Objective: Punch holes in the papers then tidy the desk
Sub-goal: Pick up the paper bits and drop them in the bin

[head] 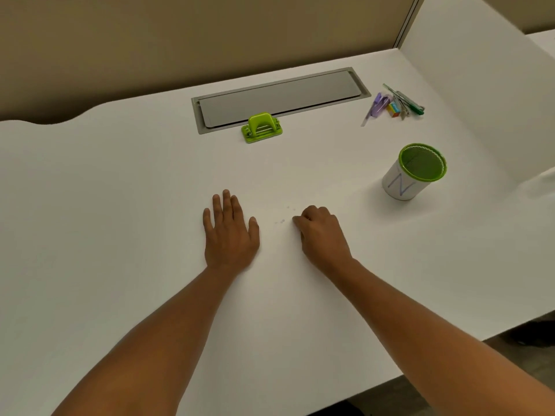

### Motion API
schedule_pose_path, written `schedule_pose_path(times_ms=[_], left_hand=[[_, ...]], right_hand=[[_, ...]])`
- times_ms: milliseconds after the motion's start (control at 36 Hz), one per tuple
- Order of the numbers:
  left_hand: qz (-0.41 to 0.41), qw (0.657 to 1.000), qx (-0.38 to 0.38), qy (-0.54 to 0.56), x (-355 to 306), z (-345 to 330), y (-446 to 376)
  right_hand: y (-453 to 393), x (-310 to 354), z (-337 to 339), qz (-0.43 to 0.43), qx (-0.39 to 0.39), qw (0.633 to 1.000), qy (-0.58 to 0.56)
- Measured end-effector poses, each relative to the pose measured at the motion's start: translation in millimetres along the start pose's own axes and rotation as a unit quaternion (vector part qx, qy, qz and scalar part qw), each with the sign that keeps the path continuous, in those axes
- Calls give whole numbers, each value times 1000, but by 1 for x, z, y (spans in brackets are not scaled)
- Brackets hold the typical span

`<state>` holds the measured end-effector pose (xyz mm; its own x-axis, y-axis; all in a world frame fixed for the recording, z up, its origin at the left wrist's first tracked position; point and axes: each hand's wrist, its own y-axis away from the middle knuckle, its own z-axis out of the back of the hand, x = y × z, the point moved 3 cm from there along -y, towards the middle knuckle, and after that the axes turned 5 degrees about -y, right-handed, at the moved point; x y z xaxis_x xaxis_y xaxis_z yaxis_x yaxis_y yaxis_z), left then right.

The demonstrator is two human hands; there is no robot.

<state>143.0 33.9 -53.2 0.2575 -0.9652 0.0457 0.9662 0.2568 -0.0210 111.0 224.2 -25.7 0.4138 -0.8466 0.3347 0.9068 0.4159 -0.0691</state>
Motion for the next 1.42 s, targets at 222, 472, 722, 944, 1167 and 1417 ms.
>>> schedule_pose_path(times_ms=[222, 472, 722, 944, 1167, 1417], left_hand=[[7, 1000, 7, 5, 0, 0, -1], [6, 1000, 12, 9, 1, -1, -1], [7, 1000, 12, 12, 1, -1, -1], [5, 1000, 15, 17, 1, -3, -1], [-1, 1000, 18, 23, 1, -5, -1], [-2, 999, 22, 26, 1, -4, -1]], right_hand=[[-16, 13, 0, 14, -20, 996, -84], [-11, 17, -5, 125, 30, 991, -24], [-4, -17, 18, 71, 13, 994, -79], [4, -38, 15, -17, 93, 986, -137], [-1, -23, 3, 24, 21, 993, -116], [-12, -16, 5, 28, -17, 996, -77]])
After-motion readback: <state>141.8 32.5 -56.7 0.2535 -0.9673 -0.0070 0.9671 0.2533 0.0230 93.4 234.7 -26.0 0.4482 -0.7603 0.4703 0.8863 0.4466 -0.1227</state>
